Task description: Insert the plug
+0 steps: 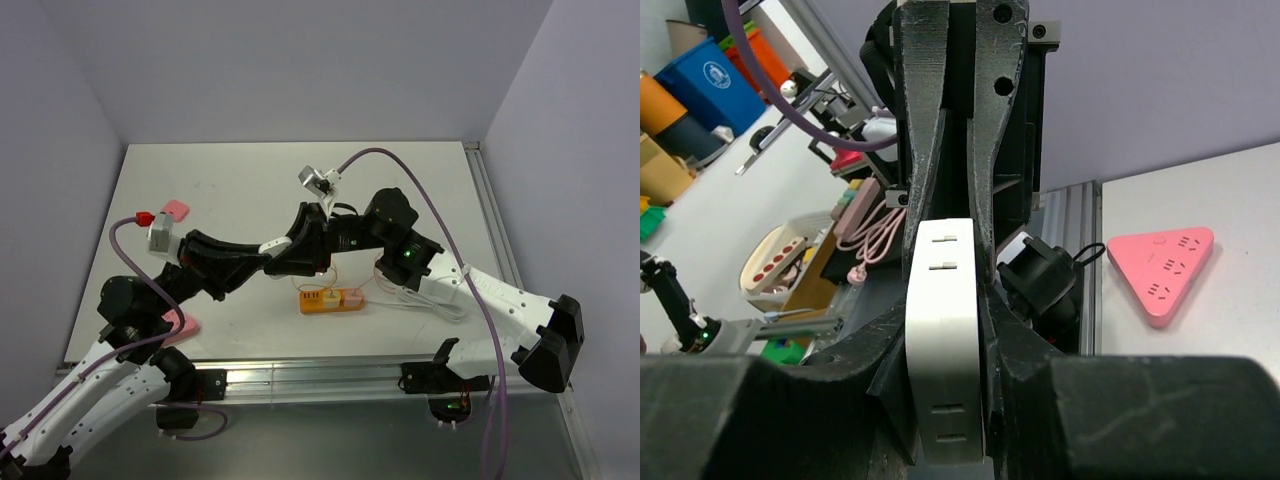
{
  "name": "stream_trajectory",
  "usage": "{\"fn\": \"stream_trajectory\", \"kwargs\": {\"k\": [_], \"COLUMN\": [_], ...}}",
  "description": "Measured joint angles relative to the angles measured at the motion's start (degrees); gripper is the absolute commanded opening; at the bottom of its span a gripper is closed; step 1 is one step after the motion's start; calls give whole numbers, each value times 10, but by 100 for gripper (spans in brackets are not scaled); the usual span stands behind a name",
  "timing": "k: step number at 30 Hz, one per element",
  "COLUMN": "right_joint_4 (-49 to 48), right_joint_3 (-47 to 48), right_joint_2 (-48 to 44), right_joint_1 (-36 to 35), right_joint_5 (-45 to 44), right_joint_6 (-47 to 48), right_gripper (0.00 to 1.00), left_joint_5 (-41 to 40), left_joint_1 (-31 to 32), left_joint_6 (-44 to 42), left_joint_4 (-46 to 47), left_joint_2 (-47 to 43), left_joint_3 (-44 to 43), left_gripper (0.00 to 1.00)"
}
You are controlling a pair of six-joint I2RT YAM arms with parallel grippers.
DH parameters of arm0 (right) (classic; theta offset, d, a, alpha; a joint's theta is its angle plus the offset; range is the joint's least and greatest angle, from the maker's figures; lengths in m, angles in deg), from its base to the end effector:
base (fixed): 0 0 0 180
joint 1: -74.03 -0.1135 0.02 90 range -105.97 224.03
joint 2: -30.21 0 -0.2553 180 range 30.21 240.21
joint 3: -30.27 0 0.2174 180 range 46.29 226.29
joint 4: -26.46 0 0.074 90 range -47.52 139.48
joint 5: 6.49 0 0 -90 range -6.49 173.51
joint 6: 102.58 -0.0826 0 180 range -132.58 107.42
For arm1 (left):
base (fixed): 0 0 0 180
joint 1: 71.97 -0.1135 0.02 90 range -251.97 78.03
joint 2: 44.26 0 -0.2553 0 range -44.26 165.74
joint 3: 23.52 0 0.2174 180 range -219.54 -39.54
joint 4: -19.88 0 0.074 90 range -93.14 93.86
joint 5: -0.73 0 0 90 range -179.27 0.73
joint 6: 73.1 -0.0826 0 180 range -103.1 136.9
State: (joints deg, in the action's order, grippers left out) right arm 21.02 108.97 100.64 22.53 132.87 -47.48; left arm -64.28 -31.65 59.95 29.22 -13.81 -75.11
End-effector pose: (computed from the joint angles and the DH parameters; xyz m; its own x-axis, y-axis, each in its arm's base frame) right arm 0.1214 0.2533 0.4156 -0.4332 0.0540 -0.8997 -0.8788 -0.2468 0.4083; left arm 0.0773 -0.1114 0.3968 -0.3072 -0.5508 -0.7761 0.8954 0.1088 -0.4317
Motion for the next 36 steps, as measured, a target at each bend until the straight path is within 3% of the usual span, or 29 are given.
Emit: {"fn": "stream_trajectory", "kwargs": {"k": [2, 4, 7, 8, 10, 11, 13, 14, 20, 26, 32, 36], "right_joint_4": [-3, -3, 5, 10, 17, 21, 37, 43, 129, 240, 293, 301], "right_joint_3": [0, 0, 4, 4, 5, 5, 7, 8, 45, 122, 135, 135], "right_joint_2": [0, 1, 3, 4, 6, 8, 14, 17, 61, 141, 191, 197], "right_joint_1": [-1, -1, -1, -1, -3, -4, -7, -7, -7, -8, -8, -9], "right_joint_5": [-1, -1, -6, -9, -20, -24, -32, -35, -71, -122, -146, -149], "right_joint_6": [0, 1, 5, 5, 6, 8, 13, 16, 50, 92, 116, 121], "right_gripper": [1, 0, 0, 0, 0, 0, 0, 0, 0, 0, 0, 0], "left_joint_5": [0, -1, -16, -22, -49, -66, -103, -126, -346, -580, -640, -628], "left_joint_1": [0, 0, 0, 0, 0, 0, 0, 0, 0, 0, -7, -62], "left_joint_6": [3, 4, 1, -6, -19, -23, -35, -38, -37, 63, 135, 154], "left_joint_4": [4, 4, -15, -28, -70, -90, -135, -157, -333, -583, -749, -800], "left_joint_2": [0, 0, -3, -4, -8, -11, -19, -23, -32, 40, 150, 184], "left_joint_3": [1, 2, -1, -5, -16, -20, -32, -39, -132, -246, -253, -225], "left_gripper": [0, 1, 40, 59, 71, 83, 86, 99, 98, 99, 100, 100]}}
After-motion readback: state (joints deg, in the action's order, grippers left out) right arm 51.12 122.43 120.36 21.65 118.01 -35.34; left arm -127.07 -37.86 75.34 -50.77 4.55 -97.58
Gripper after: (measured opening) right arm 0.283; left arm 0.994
